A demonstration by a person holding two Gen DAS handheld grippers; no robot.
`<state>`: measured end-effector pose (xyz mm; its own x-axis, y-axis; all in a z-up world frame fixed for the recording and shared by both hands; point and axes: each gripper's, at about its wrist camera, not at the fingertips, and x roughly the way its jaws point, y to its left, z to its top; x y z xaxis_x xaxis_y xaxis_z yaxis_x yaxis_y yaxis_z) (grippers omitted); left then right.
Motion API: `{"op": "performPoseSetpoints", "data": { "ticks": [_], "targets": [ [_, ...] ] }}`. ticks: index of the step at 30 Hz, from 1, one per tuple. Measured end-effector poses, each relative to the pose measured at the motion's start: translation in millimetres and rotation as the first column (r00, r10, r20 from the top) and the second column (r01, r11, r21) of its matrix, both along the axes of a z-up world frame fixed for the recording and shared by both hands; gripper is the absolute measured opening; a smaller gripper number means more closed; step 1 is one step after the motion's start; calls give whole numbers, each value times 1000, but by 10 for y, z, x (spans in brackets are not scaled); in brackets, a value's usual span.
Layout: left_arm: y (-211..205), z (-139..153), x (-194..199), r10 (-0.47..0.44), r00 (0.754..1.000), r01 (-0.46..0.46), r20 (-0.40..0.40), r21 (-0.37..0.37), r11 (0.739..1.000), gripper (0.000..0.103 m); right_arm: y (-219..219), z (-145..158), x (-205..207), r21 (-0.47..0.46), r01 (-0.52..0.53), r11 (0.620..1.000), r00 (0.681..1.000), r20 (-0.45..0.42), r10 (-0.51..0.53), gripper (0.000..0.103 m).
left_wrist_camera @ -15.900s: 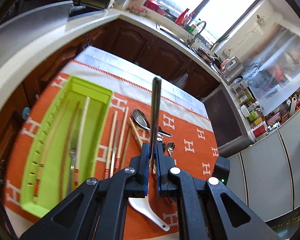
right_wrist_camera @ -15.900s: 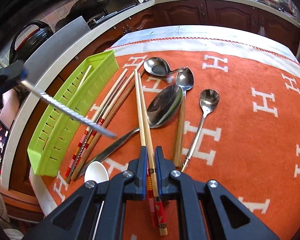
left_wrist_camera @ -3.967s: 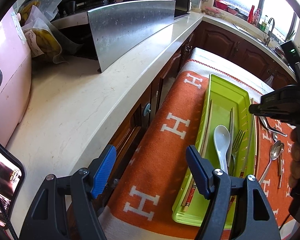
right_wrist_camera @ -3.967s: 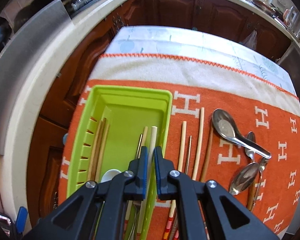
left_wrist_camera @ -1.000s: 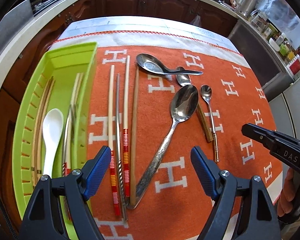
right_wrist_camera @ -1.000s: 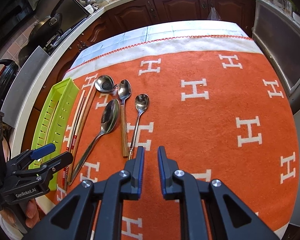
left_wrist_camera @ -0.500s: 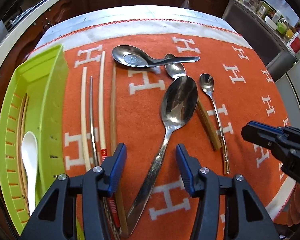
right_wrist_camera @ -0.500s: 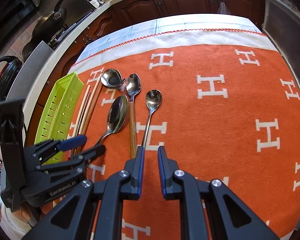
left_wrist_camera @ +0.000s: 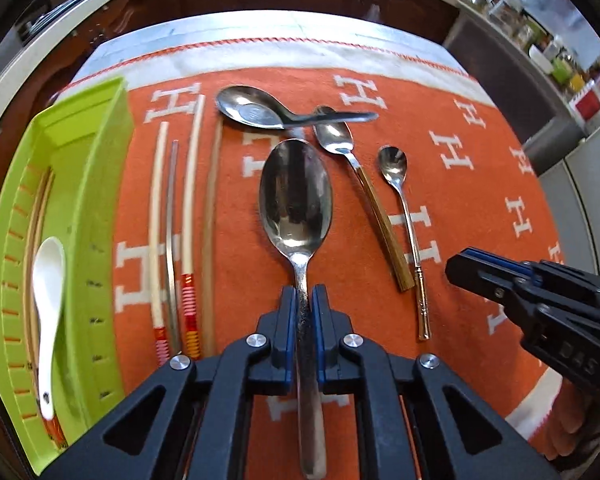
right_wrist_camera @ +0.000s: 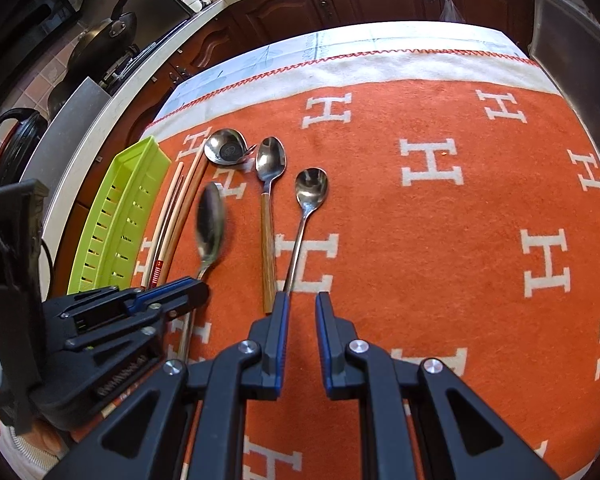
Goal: Organize utensils
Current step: 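Grasp the large steel spoon with the left gripper while the right gripper grasps a steel teaspoon, then carry the large spoon into the green tray and open the left gripper while the right gripper carries the teaspoon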
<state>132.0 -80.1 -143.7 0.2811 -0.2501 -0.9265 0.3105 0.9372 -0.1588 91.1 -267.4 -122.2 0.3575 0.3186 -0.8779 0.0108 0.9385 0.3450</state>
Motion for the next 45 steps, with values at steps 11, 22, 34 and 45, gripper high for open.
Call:
{"op": "performPoseSetpoints", "data": {
  "ticks": [11, 22, 34, 45],
  "targets": [
    [368, 338, -277, 36, 999, -33, 29, -93, 995, 5, 93, -79, 229, -34, 19, 999, 1000, 15, -18, 14],
    [723, 671, -490, 76, 993, -62, 87, -160, 985, 1, 463, -169, 390, -267, -22, 963, 997, 63, 41, 14],
    [830, 745, -588, 103, 986, -74, 130, -211, 975, 0, 227, -11, 174, -245, 53, 968, 997, 66, -38, 3],
    [1221, 1208, -810, 149, 968, -97, 202, -245, 965, 0, 642, 710, -66, -69, -87, 994, 979, 180, 98, 3]
  ]
}}
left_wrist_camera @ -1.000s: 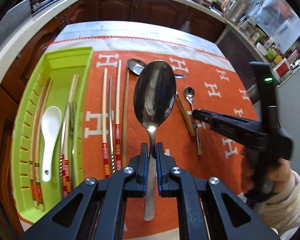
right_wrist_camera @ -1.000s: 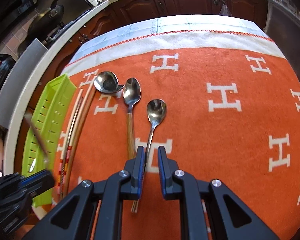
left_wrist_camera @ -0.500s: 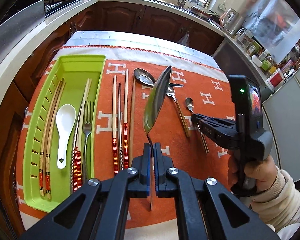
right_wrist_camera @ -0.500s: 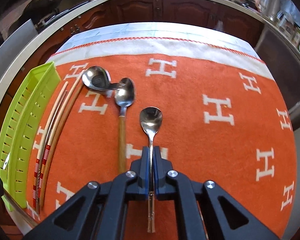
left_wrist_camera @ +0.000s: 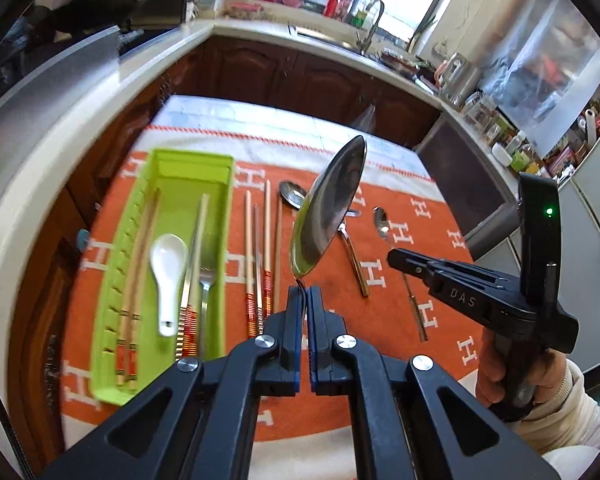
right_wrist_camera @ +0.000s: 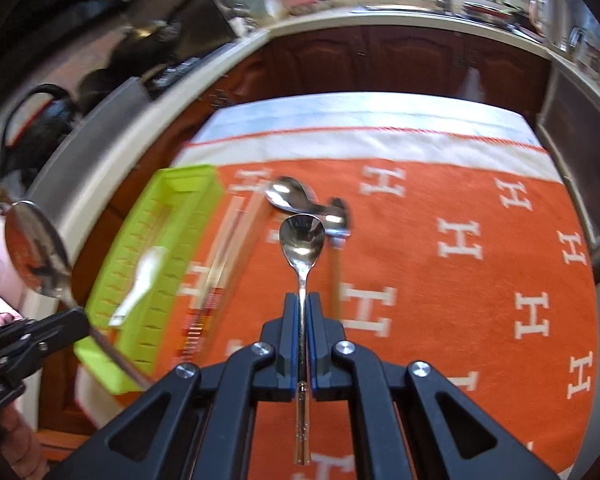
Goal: Organize utensils
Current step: 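Carry the large spoon into the green tray and open the left gripper while the right gripper carries the teaspoon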
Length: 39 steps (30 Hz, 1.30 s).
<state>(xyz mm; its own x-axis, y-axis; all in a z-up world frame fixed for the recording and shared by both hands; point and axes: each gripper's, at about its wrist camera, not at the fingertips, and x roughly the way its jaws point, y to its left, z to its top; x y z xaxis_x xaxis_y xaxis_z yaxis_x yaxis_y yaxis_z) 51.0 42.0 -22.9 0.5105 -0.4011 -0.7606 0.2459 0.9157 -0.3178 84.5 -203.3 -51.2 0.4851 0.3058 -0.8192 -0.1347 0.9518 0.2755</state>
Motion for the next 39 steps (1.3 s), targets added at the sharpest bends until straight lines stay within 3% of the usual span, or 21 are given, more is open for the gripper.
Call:
{"op": "performPoseSetpoints", "data": {
  "ticks": [5, 9, 14, 18, 25, 30, 33, 39],
  "targets": [
    [319, 342, -170, 68, 996, -71, 66, 54, 996, 0, 358, 199, 4, 89, -88, 992, 996, 18, 87, 3],
    [577, 424, -208, 142, 985, -152, 97, 101, 983, 0, 612, 238, 86, 180, -113, 977, 993, 4, 115, 4],
    [816, 263, 7, 213, 974, -225, 82, 172, 959, 0, 978, 128, 259, 278, -106, 955, 991, -48, 124, 4],
    [899, 19, 233, 233, 972, -233, 22, 195, 953, 0, 1163, 19, 344, 359, -86, 930, 988, -89, 126, 4],
    [850, -397, 566, 233, 971, -213, -54, 244, 946, 1, 1324, -382, 427, 383, 0, 924, 976, -200, 83, 4],
    [824, -519, 658, 233, 971, -212, -52, 261, 942, 2, 1303, -547, 505, 347, 47, 937, 969, -242, 41, 4],
    [797, -487, 651, 228, 973, -213, -28, 257, 943, 8, 1316, -585, 541, 333, 60, 941, 968, -251, 27, 4],
    [813, -437, 621, 260, 966, -247, -13, 272, 930, 31, 1342, -606, 555, 316, 63, 947, 966, -257, 22, 8]
  ]
}}
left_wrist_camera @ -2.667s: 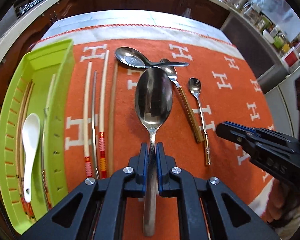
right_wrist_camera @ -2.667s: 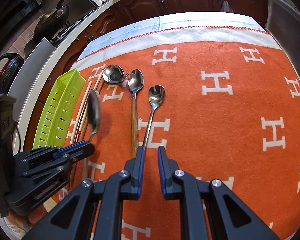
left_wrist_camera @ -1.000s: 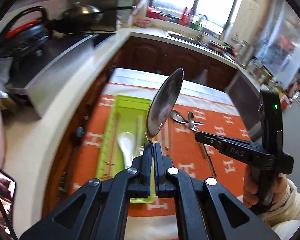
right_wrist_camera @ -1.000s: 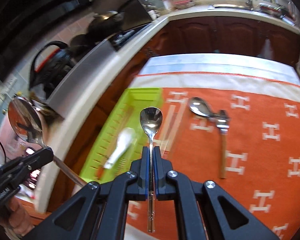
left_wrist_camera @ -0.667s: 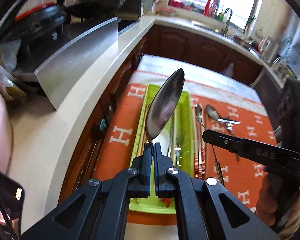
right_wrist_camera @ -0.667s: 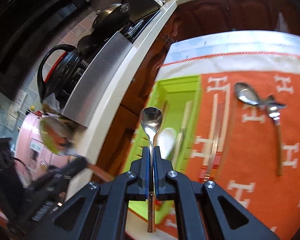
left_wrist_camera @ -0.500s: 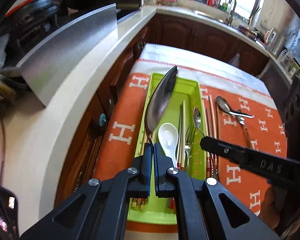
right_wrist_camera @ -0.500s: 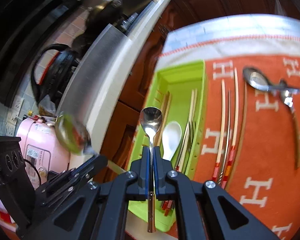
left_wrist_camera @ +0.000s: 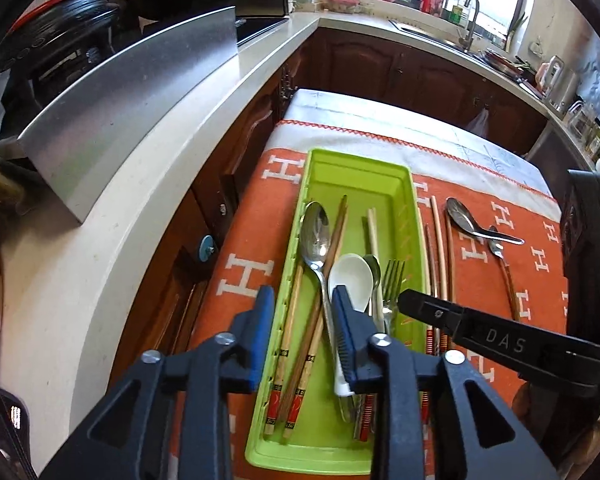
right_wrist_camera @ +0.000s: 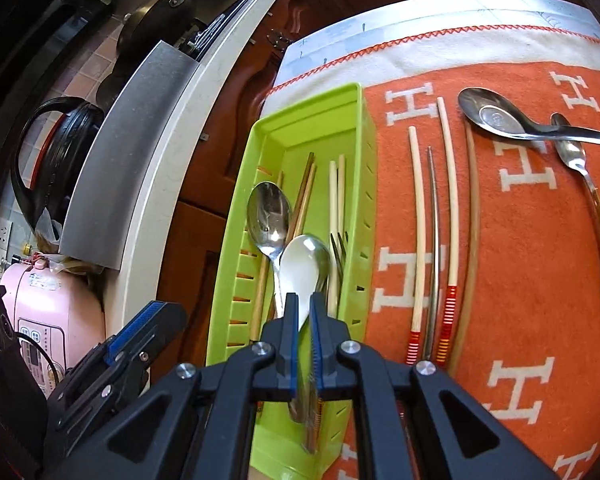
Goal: Organize utensils
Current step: 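Carry the large spoon into the green tray and open the left gripper while the right gripper carries the teaspoon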
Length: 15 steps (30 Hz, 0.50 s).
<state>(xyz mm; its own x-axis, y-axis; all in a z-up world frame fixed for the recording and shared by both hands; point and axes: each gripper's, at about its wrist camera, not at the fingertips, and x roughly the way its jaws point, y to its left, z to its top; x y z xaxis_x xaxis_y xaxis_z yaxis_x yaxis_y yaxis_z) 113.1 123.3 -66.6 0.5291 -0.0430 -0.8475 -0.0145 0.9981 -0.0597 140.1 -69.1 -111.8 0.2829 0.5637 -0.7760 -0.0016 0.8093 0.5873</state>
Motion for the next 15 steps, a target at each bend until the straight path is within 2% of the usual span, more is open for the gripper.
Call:
{"op": "performPoseSetpoints", "data": {
  "ticks": [4, 5, 10, 15],
  "targets": [
    [9, 14, -69, 24, 1000, -24, 9, 32, 999, 48, -14, 63, -11, -13, -4, 1000, 1000, 17, 4, 8],
    [7, 18, -86, 26, 1000, -26, 12, 38, 999, 49, -27, 87, -20, -14, -5, 1000, 1000, 25, 5, 8],
    [-15, 6, -156, 30, 1000, -31, 5, 60, 998, 50, -155, 190, -63, -19, 4, 1000, 998, 56, -3, 8],
    [-79, 0, -197, 27, 1000, -27, -9, 72, 997, 53, -376, 313, -90, -81, 30, 996, 994, 105, -22, 8]
  ]
}}
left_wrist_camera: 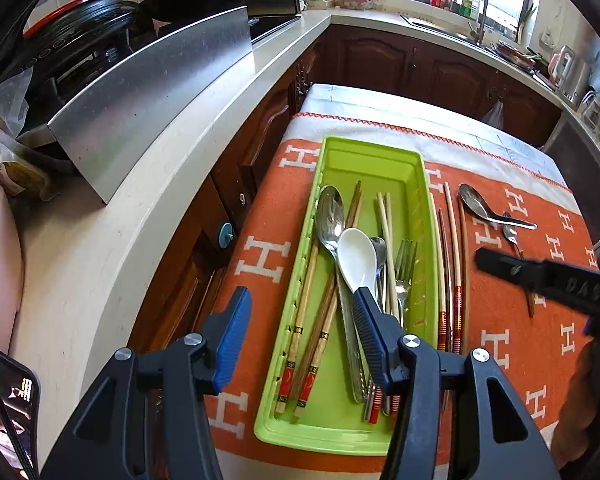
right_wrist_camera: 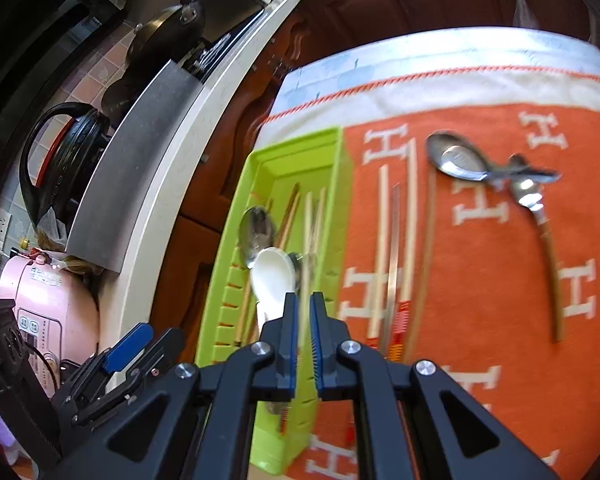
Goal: Organize utensils
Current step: 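Lower the steel teaspoon into the green tray and open the right gripper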
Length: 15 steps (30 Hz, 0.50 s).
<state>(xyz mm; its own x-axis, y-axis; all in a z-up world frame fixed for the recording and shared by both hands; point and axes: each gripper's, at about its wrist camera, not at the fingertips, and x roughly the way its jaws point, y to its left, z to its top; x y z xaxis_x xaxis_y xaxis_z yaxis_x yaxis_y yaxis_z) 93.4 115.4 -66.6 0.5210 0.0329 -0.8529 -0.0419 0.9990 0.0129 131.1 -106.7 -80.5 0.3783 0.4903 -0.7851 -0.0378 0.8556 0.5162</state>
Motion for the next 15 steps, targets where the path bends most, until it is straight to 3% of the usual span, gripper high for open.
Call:
{"op": "performPoseSetpoints", "data": {
  "ticks": [4, 15],
  "targets": [
    [-121, 15, -23, -14, 1000, 14, 0, 22, 1000, 65, -294, 63, -4, -63, 38, 997, 999, 40, -35, 8],
    [-721, 107, 0, -129, 992, 129, -1, 52, 990, 73, -1075, 22, -54, -191, 120, 974, 990, 94, -103, 8]
  ]
}}
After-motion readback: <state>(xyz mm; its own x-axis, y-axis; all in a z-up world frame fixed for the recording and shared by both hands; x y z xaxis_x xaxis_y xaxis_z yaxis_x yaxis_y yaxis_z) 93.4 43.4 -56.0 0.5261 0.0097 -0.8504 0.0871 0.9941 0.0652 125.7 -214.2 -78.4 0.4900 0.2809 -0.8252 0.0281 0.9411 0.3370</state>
